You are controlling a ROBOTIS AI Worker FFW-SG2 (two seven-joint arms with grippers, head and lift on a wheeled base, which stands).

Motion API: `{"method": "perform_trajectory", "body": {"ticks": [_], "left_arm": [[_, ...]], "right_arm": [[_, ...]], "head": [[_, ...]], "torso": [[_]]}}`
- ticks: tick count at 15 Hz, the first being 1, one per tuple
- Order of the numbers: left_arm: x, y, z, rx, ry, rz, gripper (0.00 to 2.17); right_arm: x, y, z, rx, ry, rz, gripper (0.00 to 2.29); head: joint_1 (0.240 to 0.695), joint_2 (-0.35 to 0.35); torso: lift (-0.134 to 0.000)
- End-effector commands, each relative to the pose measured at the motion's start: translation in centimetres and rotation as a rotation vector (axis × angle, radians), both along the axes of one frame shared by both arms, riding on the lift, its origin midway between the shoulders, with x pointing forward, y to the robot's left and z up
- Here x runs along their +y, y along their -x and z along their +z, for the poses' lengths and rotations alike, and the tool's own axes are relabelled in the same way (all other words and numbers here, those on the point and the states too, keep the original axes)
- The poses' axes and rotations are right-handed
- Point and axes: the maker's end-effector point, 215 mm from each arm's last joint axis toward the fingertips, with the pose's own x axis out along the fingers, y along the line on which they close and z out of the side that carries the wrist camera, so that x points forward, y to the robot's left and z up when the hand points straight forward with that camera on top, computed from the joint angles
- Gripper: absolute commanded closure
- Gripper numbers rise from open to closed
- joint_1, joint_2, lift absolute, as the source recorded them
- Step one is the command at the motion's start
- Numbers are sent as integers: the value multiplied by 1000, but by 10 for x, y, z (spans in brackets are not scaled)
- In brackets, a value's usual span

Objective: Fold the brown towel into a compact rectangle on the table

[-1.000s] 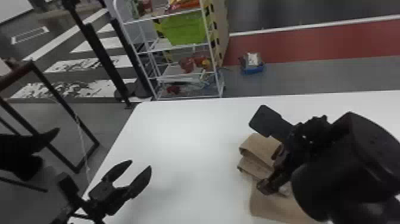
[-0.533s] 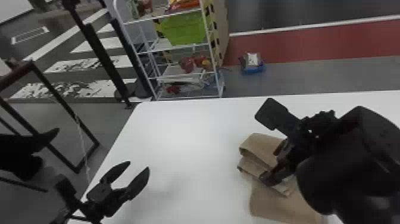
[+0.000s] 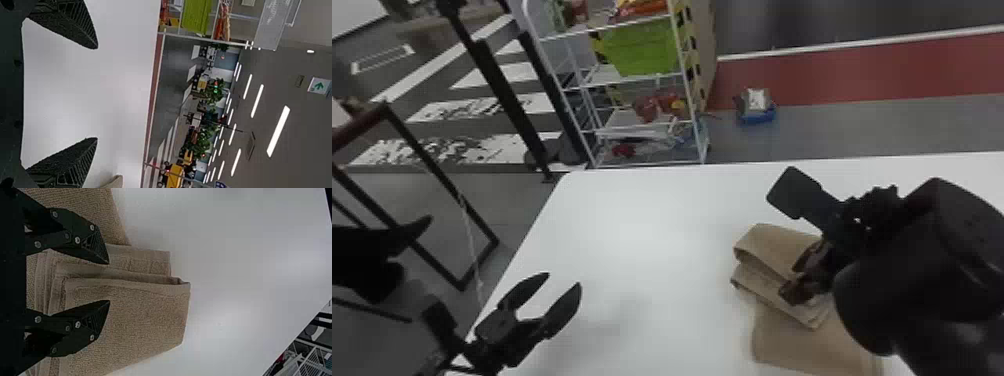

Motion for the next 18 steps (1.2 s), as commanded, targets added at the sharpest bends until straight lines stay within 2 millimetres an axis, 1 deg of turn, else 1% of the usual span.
{"method": "perform_trajectory", "body": {"ticks": [1, 5, 6, 10, 11, 15, 16, 17, 18], "left_arm": [[-1, 0, 1, -2, 1, 0, 46], [-2, 0, 0, 0, 0, -1, 46], [-2, 0, 1, -3, 0, -1, 46], [-1, 1, -1, 2, 3, 1, 46], [-1, 2, -2, 3, 4, 1, 46], [-2, 2, -4, 7, 8, 0, 46], [-2, 2, -4, 7, 8, 0, 46], [-2, 2, -4, 7, 8, 0, 46], [-2, 2, -5, 8, 9, 0, 46]], "right_arm": [[0, 0, 0, -1, 0, 3, 822], [3, 8, -6, 12, 8, 8, 772], [4, 9, -7, 10, 14, 11, 572], [5, 11, -9, 2, 29, 20, 593], [5, 9, -7, -3, 29, 19, 782], [4, 7, -7, -10, 30, 17, 829], [4, 5, -6, -17, 29, 21, 1069], [3, 6, -8, -14, 35, 22, 1146], [2, 6, -10, -12, 39, 20, 1129]], "head": [[695, 350], [695, 350], [695, 350], [695, 350], [695, 350], [695, 350], [695, 350], [695, 350], [695, 350]], "torso": [[-123], [-123], [-123], [-123], [-123], [-123], [-123], [-123], [-123]]}}
